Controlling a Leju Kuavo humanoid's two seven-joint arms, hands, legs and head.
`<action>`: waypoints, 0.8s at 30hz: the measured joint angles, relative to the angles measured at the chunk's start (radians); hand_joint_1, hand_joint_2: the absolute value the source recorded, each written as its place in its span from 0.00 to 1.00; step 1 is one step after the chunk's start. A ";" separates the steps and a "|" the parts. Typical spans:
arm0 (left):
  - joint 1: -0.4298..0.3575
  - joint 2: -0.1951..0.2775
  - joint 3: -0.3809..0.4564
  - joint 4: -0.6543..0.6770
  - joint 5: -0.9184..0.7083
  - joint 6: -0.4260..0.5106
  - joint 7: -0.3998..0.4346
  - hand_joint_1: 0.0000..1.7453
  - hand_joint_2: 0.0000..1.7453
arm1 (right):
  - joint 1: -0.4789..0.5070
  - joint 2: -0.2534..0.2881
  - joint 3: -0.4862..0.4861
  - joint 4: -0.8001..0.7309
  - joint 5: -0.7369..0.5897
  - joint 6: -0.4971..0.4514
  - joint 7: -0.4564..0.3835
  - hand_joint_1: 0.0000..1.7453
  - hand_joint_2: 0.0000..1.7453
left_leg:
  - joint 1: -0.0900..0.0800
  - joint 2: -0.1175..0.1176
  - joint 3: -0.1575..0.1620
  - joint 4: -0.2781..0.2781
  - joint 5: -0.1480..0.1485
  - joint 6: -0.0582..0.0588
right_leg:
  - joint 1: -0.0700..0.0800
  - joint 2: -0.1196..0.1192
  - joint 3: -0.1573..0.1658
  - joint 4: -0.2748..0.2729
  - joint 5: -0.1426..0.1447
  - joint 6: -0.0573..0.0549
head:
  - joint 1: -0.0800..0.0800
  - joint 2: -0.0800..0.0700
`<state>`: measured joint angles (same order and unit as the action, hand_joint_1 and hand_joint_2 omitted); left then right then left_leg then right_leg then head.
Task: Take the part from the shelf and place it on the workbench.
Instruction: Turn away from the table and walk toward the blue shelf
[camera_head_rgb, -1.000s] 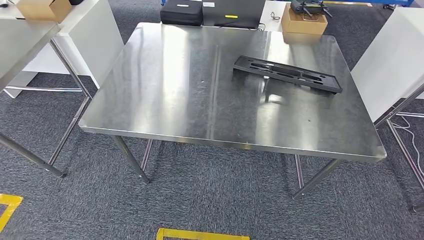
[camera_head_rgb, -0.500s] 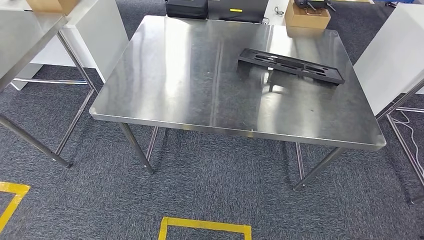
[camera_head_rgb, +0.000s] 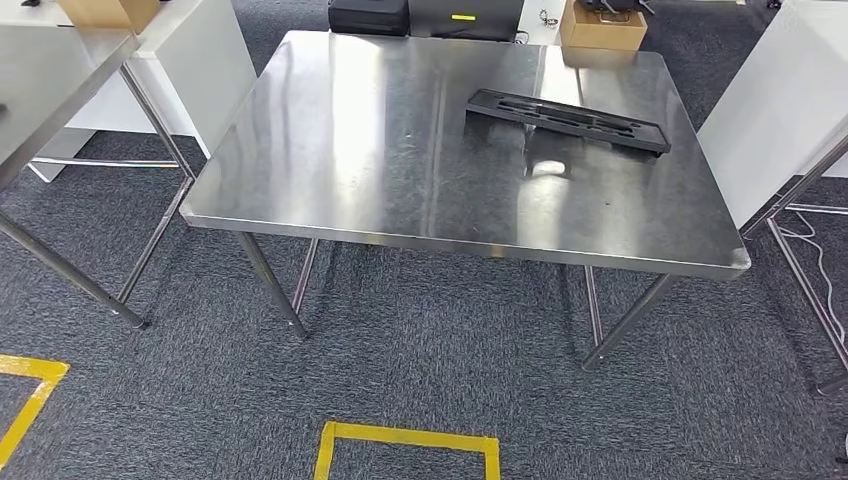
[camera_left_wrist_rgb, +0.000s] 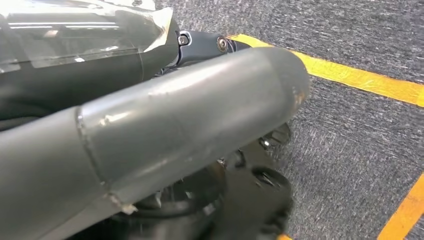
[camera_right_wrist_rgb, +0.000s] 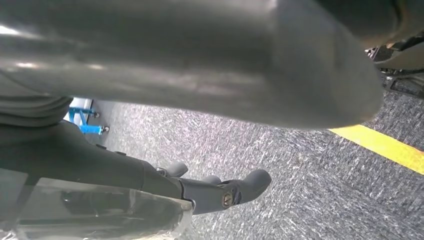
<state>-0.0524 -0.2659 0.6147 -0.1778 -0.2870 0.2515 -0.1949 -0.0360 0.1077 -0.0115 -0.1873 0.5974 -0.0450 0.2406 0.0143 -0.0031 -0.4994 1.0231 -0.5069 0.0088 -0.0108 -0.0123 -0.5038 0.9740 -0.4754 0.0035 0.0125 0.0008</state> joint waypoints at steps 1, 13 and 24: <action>0.000 0.000 -0.001 0.000 0.000 0.000 0.000 0.00 0.00 | -0.001 0.000 0.005 0.000 0.000 0.000 0.000 0.00 0.00 | -0.002 0.000 0.009 -0.022 0.000 0.005 | 0.002 0.000 -0.006 0.004 0.003 0.005 | 0.000 0.000; 0.000 -0.002 -0.009 0.000 -0.003 0.003 0.002 0.00 0.00 | 0.001 -0.004 0.031 0.001 0.015 0.012 -0.021 0.00 0.00 | -0.003 0.007 -0.057 -0.043 0.063 0.043 | -0.009 0.008 -0.041 0.151 -0.087 0.055 | 0.009 0.000; -0.001 -0.002 -0.010 0.001 0.000 -0.024 -0.010 0.00 0.00 | -0.004 -0.012 0.036 0.002 0.007 0.008 -0.020 0.00 0.00 | 0.000 0.002 -0.156 0.208 -0.100 -0.010 | -0.008 0.003 -0.007 -0.004 0.009 -0.010 | -0.002 0.000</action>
<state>-0.0532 -0.2675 0.6050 -0.1770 -0.2872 0.2275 -0.2049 -0.0400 0.0957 0.0240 -0.1850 0.6048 -0.0366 0.2209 0.0138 -0.0006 -0.6552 1.2312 -0.6072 -0.0007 -0.0187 -0.0096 -0.5110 0.9698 -0.4663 -0.0061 0.0103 0.0008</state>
